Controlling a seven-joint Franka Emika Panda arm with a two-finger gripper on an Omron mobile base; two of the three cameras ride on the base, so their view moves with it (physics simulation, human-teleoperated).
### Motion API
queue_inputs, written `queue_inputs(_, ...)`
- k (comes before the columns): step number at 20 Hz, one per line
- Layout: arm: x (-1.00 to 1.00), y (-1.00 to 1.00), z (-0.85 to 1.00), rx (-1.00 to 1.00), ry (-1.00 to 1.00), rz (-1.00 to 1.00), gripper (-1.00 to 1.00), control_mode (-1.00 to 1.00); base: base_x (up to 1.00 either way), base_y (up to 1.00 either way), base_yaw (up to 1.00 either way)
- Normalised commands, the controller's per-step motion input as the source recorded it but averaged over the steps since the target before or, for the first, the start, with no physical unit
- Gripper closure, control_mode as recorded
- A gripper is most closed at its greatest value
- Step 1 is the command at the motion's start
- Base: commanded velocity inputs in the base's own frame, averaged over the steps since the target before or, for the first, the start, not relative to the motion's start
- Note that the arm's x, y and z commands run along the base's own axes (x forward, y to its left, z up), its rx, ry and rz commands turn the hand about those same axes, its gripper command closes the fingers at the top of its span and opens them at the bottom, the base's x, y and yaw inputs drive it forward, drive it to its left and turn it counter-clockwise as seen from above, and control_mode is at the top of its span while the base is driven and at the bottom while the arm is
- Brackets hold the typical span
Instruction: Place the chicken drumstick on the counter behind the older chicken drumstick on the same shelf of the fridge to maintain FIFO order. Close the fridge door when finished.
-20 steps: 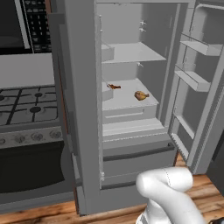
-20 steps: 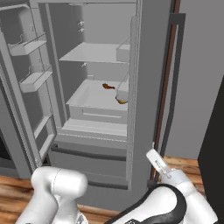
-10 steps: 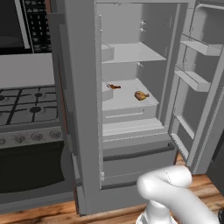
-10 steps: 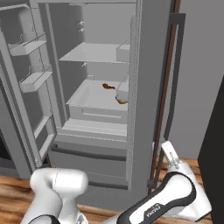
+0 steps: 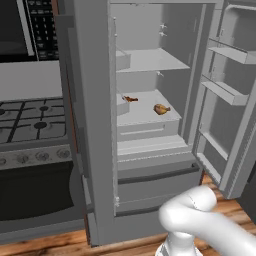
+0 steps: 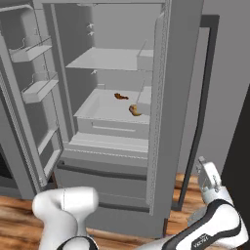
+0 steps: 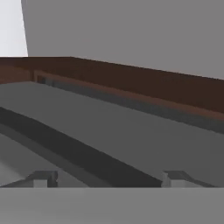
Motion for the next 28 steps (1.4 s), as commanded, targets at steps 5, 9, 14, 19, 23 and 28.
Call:
queue_inputs(5,0.11,-0.47,-0.11,0.12,-0.09,0.05,-1.0,-1.0,0.0,0.0,0.0)
queue_inputs(9,-0.07,-0.44,-0.12,0.06,-0.1,0.01,-1.0,-1.0,0.0,0.0,0.0)
queue_inputs(14,0.64,-0.03,-0.28,0.01,0.0,0.0,-1.0,-1.0,0.0,0.0,0.0)
queue_inputs(19,0.9,0.02,-0.3,0.0,0.09,0.08,-1.0,-1.0,0.0,0.0,0.0)
queue_inputs(23,0.47,0.15,-0.2,0.0,0.12,0.14,-1.0,-1.0,0.0,0.0,0.0)
queue_inputs(28,0.02,0.65,-0.02,0.0,0.02,0.14,-1.0,-1.0,0.0,0.0,0.0)
